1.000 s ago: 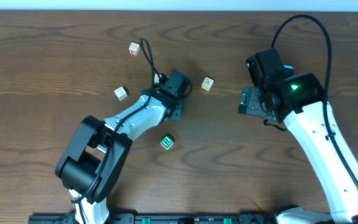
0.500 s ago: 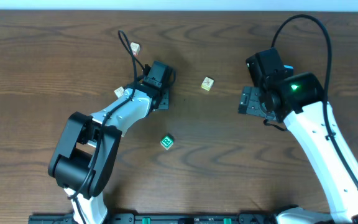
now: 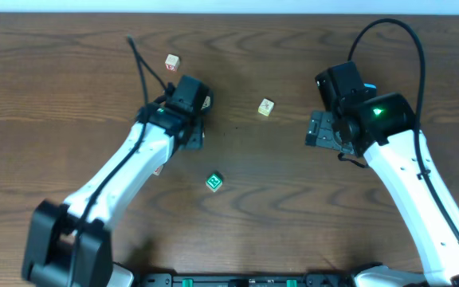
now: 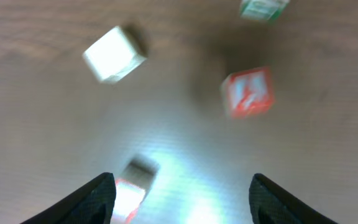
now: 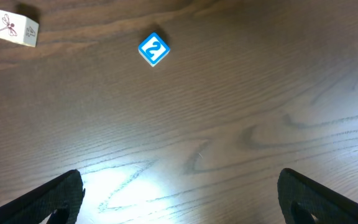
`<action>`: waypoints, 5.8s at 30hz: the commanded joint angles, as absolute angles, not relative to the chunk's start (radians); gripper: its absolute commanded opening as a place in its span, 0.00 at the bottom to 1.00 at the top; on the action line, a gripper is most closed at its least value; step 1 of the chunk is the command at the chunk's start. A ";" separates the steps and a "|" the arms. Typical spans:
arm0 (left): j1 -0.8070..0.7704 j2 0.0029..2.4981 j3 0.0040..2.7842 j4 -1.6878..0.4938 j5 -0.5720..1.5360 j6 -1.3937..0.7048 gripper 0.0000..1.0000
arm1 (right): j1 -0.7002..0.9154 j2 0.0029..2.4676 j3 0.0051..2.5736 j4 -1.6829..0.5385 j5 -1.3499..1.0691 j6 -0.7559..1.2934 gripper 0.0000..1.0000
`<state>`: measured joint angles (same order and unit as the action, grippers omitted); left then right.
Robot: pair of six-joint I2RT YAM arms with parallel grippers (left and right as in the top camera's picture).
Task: Spell out Ai2
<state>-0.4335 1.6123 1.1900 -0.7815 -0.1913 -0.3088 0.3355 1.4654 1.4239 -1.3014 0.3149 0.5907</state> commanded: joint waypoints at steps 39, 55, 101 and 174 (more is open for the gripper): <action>-0.203 1.589 0.844 -0.576 0.033 -0.029 0.42 | 0.327 1.464 1.423 -1.329 0.400 0.526 0.99; -0.203 1.589 0.844 -0.519 0.023 -0.174 0.27 | 0.327 1.464 1.423 -1.328 0.400 0.526 0.99; -0.302 1.474 0.862 -0.474 -0.014 -0.290 0.97 | 0.327 1.464 1.423 -1.310 0.396 0.545 0.99; -0.302 1.668 0.867 -0.285 0.107 0.516 0.54 | 0.327 1.464 1.423 -1.329 0.393 0.545 0.99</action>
